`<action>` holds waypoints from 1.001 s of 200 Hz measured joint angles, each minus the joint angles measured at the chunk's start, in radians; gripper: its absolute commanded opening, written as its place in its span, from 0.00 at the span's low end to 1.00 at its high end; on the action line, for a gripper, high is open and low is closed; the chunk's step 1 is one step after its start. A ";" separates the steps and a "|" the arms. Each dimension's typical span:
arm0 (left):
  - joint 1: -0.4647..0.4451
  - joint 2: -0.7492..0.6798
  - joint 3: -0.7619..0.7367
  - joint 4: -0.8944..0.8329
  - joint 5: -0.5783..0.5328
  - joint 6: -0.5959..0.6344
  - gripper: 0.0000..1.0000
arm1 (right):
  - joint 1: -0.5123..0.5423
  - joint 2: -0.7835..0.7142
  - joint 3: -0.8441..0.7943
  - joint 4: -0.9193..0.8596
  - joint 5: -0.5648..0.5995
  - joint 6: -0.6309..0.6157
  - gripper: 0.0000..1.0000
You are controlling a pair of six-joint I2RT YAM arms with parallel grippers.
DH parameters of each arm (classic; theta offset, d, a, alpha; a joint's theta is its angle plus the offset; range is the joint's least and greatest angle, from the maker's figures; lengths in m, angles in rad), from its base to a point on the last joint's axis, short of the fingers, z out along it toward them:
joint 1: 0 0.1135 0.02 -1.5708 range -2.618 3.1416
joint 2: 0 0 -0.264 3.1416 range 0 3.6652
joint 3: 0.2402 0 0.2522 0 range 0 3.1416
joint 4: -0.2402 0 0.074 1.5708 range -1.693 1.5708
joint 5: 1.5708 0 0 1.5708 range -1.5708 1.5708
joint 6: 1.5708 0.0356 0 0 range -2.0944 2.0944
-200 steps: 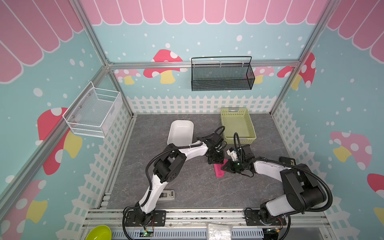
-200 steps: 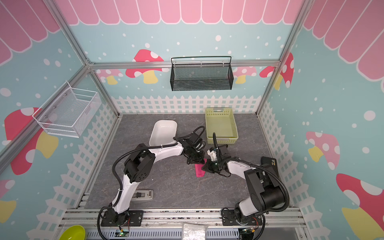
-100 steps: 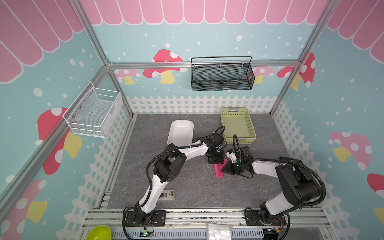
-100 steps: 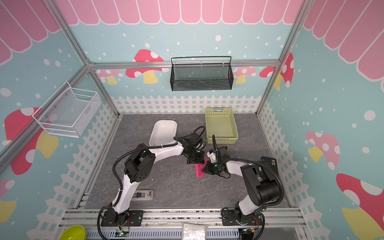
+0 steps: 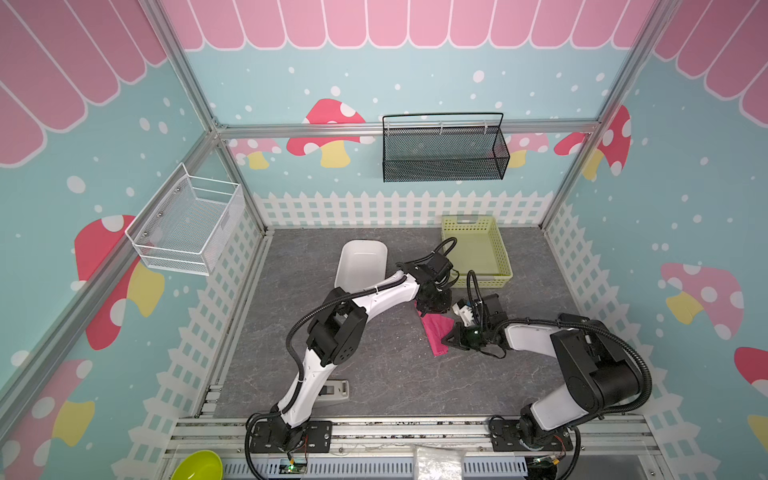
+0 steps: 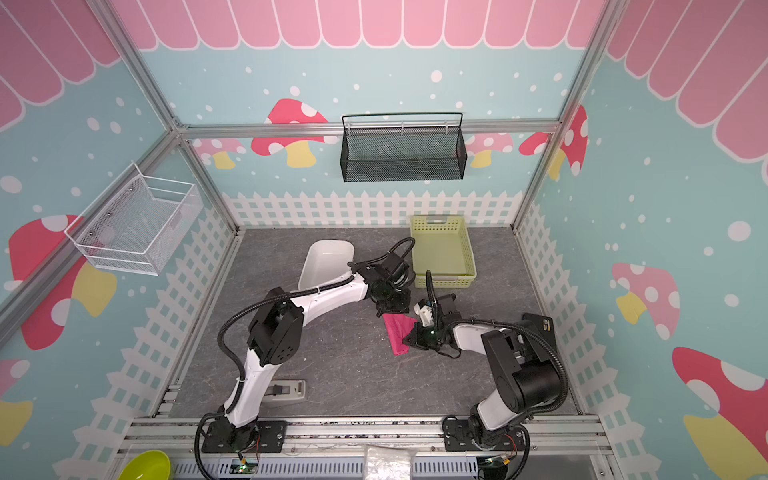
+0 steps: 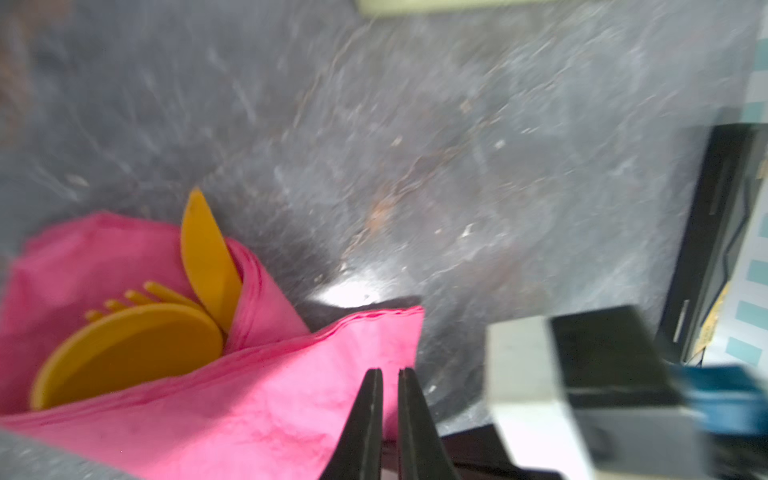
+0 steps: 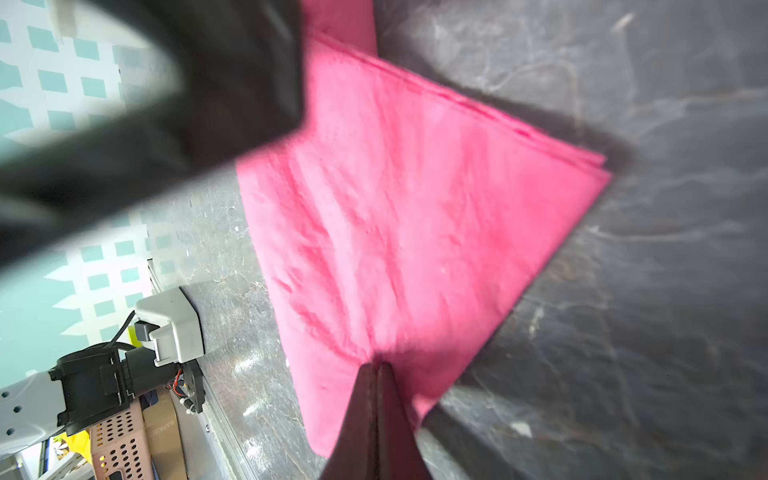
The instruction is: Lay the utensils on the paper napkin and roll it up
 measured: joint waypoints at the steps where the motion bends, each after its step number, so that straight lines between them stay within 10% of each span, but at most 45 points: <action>1: 0.000 0.000 0.001 -0.002 -0.001 0.001 0.12 | 0.000 0.000 0.000 0.000 0.000 0.000 0.04; 200: -0.030 0.089 0.029 -0.127 -0.058 0.073 0.09 | 0.069 -0.032 -0.051 0.073 0.011 0.090 0.03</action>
